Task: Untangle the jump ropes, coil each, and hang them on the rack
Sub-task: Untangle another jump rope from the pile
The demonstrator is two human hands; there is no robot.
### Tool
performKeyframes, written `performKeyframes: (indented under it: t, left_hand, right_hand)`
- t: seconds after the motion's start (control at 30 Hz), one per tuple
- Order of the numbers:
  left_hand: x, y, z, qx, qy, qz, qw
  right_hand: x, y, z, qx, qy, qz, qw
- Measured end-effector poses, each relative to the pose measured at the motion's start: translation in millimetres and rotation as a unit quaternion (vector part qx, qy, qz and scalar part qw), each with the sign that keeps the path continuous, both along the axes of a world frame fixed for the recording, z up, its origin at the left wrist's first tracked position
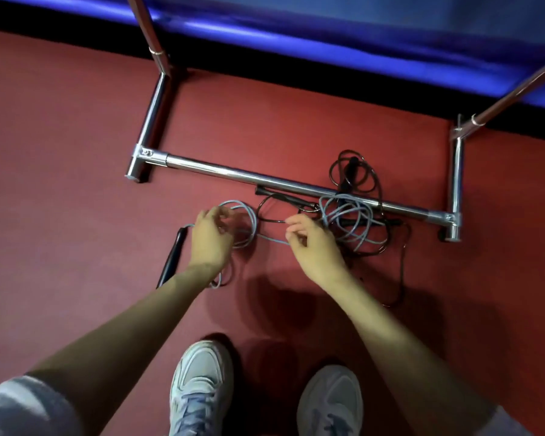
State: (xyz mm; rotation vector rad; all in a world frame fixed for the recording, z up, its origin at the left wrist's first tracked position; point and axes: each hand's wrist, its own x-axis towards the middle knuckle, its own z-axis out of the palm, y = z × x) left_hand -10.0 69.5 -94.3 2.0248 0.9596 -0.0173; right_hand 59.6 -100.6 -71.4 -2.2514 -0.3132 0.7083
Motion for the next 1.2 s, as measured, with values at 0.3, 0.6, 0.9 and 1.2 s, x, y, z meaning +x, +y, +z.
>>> performKeyframes:
  t: [0.3,0.6,0.9,1.2]
  left_hand:
    - [-60,28,-28,0.090,0.198,0.147,0.965]
    - [-54,36,-31,0.031,0.113,0.056,0.992]
    - [-11,8,13,-0.337,-0.069,0.218,0.913]
    - [-30,-31,3,-0.103,0.023,-0.173,0.979]
  right_hand:
    - [-31,2,-37,-0.068,0.056,0.051,0.995]
    - [-49,43,-45,-0.082,0.047,0.075,0.993]
    - [-23,22,-54,-0.307,-0.133,0.128,0.934]
    - [-20,-2,-1,0.021,0.040,0.088,0.995]
